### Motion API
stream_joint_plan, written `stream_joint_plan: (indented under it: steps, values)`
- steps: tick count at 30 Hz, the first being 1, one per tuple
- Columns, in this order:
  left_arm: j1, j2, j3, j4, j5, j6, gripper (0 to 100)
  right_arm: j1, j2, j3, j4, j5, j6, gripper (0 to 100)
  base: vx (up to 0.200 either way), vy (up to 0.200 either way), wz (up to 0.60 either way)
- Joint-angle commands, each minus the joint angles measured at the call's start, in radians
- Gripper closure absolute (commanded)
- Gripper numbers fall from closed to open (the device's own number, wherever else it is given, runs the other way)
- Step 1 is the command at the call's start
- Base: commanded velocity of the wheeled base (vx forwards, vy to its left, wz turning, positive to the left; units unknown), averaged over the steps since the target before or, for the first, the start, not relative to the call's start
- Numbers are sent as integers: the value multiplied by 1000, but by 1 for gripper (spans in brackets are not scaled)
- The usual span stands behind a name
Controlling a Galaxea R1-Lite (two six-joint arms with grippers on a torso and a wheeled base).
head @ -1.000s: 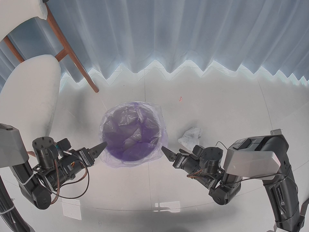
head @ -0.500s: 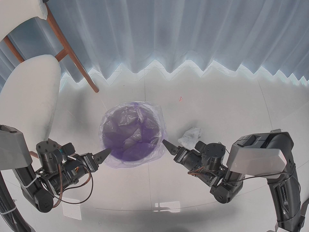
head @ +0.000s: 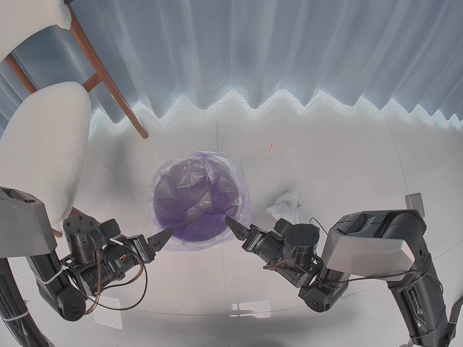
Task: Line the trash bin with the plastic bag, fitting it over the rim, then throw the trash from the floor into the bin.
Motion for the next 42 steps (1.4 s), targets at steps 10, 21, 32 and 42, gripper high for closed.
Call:
stream_joint_plan:
  steps: [10,21,32,42]
  values:
    - [-18,11,4,0,5,1,0,-11,55,-46,-18,-2,0,0,0,0,0]
    - [-19,22,5,0,8,1,0,-43,75,-56,-18,-2,-4,0,0,0,0]
    - [-33,47,0,0,46,12,0,-78,80,-57,-18,1,-24,0,0,0,0]
    - [-33,47,0,0,46,12,0,-77,60,-49,-18,-2,-24,0,0,0,0]
